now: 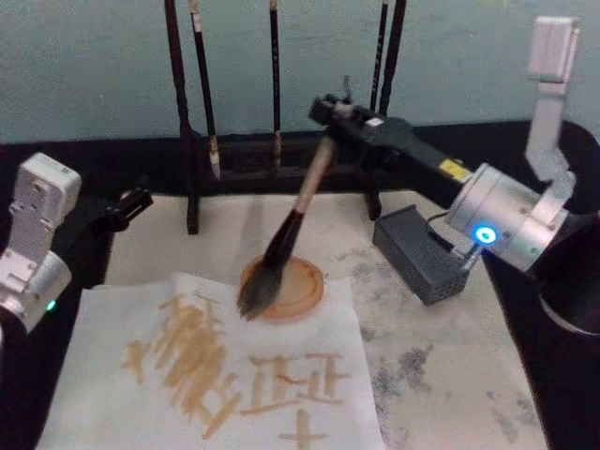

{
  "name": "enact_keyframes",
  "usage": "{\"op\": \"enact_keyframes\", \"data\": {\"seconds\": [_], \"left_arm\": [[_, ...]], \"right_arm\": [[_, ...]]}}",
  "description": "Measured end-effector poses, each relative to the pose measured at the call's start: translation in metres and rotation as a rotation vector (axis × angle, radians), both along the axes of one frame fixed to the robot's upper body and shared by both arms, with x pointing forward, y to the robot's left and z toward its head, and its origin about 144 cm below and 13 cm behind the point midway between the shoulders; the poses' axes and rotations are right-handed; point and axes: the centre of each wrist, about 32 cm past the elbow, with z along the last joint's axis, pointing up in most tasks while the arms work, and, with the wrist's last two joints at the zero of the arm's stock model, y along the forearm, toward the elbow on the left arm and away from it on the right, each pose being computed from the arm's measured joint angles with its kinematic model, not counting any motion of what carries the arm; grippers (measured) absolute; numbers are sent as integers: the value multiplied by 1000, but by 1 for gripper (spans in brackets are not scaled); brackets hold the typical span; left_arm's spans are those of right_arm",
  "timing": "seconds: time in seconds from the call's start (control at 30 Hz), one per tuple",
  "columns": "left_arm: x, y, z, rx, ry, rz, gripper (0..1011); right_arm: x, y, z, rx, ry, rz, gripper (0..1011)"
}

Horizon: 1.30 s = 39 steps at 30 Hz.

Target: Pick up the brush from the inkstone, write on the paper, then place the brush back to its original position.

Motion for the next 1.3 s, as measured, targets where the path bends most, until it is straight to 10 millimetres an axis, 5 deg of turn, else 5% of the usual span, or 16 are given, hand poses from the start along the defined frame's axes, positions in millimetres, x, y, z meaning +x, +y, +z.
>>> {"op": "enact_keyframes", "data": {"seconds": [0.53,1.3], "left_arm": [[0,0,0,0,0,0,1002],[0,0,0,0,0,0,1002]], "right_arm": [[-12,32,3,-129,-152,95,181],[-24,33,-3,-197,-130,154,181]]}}
